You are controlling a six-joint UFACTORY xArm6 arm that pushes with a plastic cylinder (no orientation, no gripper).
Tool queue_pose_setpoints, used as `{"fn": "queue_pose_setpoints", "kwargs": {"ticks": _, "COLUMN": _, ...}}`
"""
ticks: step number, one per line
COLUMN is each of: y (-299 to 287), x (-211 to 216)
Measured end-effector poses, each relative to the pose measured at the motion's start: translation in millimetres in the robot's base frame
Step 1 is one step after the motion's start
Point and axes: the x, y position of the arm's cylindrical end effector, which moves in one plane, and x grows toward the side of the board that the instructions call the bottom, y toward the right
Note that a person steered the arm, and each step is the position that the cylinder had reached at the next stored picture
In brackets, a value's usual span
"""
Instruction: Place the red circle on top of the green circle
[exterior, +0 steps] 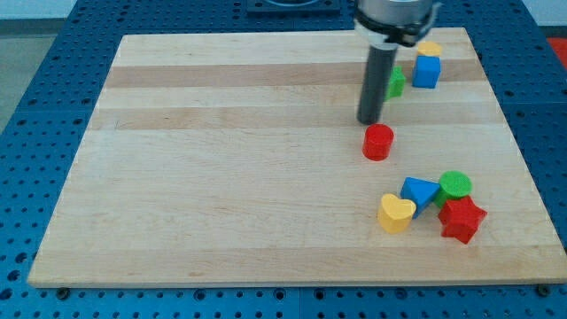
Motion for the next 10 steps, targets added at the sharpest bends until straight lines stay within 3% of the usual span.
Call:
{"fn": "queue_pose_setpoints", "kwargs": {"ticks": 1, "y": -18, "x": 28}}
{"fn": "queue_pose_setpoints", "kwargs": {"ticks": 2, "y": 10, "x": 43}}
{"fn": "queue_pose_setpoints", "kwargs": {"ticks": 3, "y": 57, "x": 44}}
{"fn": "queue_pose_setpoints", "kwargs": {"ticks": 4, "y": 47, "x": 44}}
{"fn": "queue_pose_setpoints", "kwargs": {"ticks": 6, "y": 60, "x": 5}}
{"fn": "queue_pose_setpoints", "kwargs": {"ticks": 8, "y": 86, "x": 55}}
{"fn": "queue_pose_setpoints", "kwargs": {"ticks": 10, "y": 97, "x": 42}}
